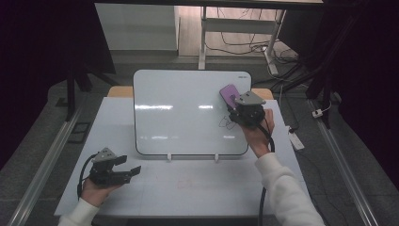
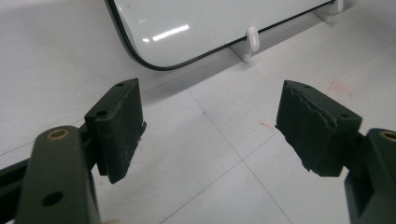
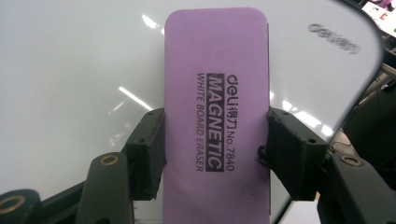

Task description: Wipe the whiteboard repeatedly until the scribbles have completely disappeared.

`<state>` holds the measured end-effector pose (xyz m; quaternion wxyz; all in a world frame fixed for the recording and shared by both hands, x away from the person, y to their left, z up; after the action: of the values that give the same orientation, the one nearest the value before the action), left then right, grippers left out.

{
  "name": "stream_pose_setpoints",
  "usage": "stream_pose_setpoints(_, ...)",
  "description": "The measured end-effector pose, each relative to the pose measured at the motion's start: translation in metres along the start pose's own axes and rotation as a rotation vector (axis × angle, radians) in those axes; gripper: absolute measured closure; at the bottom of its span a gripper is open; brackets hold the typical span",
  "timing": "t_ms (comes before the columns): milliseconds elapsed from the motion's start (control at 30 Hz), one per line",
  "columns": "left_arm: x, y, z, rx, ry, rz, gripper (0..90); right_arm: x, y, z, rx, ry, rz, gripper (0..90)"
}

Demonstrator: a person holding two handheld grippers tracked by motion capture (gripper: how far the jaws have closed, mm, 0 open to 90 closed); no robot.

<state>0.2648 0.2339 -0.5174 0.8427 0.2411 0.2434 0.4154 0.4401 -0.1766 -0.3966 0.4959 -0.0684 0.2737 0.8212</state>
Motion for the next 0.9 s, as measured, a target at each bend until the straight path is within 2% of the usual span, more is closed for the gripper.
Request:
stream_pose_setpoints(33,0.000,0.000,0.000,-0.001,0.001,0.000,23.8,0.000,0.000,-0.001,-0.002,-0.001,-0.001,40.9)
stream_pose_setpoints(67,0.000,0.000,0.000,-0.001,0.003,0.000,23.8,0.006,0.001,-0.002,-0.002,0.037,-0.025,41.0)
stream_pose_setpoints(133,0.000,0.000,0.000,-0.001,0.004,0.000,23.7,0.009,0.001,-0.003,0.001,0.044,-0.022,40.9)
stream_pose_setpoints(200,0.000,0.000,0.000,-0.002,0.004,0.000,23.7,0.018,0.002,-0.009,0.002,0.055,-0.006,41.0)
stream_pose_setpoints(233,0.000,0.000,0.000,-0.002,0.004,0.001,23.7,0.029,0.003,-0.015,0.004,0.077,0.009,40.9)
stream_pose_setpoints(267,0.000,0.000,0.000,-0.001,0.003,0.001,23.7,0.029,0.003,-0.015,0.004,0.077,0.009,40.9)
stream_pose_setpoints(300,0.000,0.000,0.000,-0.001,0.004,0.001,23.7,0.034,0.005,-0.018,0.008,0.079,0.023,41.0)
stream_pose_setpoints(367,0.000,0.000,0.000,-0.001,0.003,0.002,23.7,0.047,0.007,-0.027,0.016,0.106,0.052,41.0)
stream_pose_setpoints(400,0.000,0.000,0.000,-0.002,0.004,0.002,23.7,0.059,0.009,-0.035,0.025,0.135,0.073,41.0)
stream_pose_setpoints(433,0.000,0.000,0.001,-0.001,0.005,0.002,23.7,0.059,0.009,-0.035,0.025,0.135,0.073,41.0)
stream_pose_setpoints(467,0.000,0.000,0.001,-0.001,0.004,0.002,23.7,0.065,0.012,-0.041,0.031,0.140,0.091,41.0)
stream_pose_setpoints(567,-0.001,-0.001,0.001,0.000,0.001,0.001,23.6,0.064,0.014,-0.044,0.036,0.142,0.096,40.9)
stream_pose_setpoints(633,-0.002,0.000,0.001,0.000,-0.001,0.002,23.6,0.060,0.014,-0.044,0.037,0.118,0.101,41.0)
stream_pose_setpoints(800,-0.001,0.000,0.001,-0.001,0.004,0.003,23.6,0.042,0.013,-0.037,0.027,0.084,0.062,40.9)
stream_pose_setpoints(900,-0.001,-0.001,0.000,0.001,0.001,0.001,23.6,0.027,0.011,-0.030,0.014,0.041,0.034,40.9)
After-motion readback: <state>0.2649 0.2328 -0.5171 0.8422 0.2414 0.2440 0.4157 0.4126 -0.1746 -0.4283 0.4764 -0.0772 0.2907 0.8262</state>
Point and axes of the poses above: each handheld gripper's, and its own axes: y roughly backward along the jaws, z roughly out of its top, x roughly to its left, the point moved 2 cm from there along -y, roughly forward along the jaws, and after that the axes turned 1 degree about -x, right-handed, at the moved point
